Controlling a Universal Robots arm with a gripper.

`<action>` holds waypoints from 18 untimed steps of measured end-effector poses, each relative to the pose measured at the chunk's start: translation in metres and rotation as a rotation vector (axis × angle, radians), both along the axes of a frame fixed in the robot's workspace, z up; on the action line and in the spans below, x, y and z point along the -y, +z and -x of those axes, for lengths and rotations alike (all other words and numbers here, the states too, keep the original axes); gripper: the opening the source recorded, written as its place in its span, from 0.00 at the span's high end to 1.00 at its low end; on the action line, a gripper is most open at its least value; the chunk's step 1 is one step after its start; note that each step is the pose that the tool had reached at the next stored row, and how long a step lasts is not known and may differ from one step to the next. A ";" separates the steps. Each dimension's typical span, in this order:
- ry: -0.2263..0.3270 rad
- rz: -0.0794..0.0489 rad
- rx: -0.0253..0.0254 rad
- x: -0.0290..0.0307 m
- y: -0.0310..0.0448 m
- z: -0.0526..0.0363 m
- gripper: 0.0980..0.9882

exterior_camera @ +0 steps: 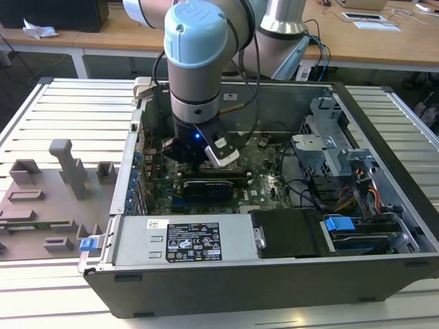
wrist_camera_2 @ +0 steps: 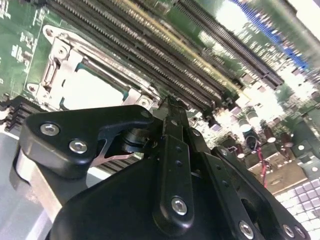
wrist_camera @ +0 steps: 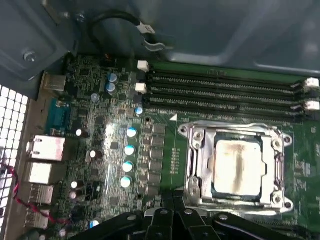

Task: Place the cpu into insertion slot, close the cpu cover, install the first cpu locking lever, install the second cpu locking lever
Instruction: 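Install the second cpu locking lever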

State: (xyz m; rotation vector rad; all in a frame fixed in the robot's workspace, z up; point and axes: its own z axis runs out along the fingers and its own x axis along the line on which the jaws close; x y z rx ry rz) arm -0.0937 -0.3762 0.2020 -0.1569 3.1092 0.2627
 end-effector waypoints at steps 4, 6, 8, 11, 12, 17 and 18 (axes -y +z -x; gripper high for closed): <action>0.012 -0.007 -0.0003 -0.0035 -0.0041 0.0000 0.99; 0.014 -0.008 0.0000 -0.0017 -0.0042 0.0000 0.99; 0.014 -0.008 0.0001 -0.0005 -0.0040 0.0000 0.99; 0.014 -0.008 0.0004 -0.0005 -0.0003 -0.0001 0.99; 0.014 -0.008 0.0002 -0.0011 0.0020 -0.0010 0.99; 0.014 -0.008 -0.0024 -0.0066 0.0022 -0.0134 0.99; 0.014 -0.008 -0.0034 -0.0075 0.0022 -0.0162 0.99</action>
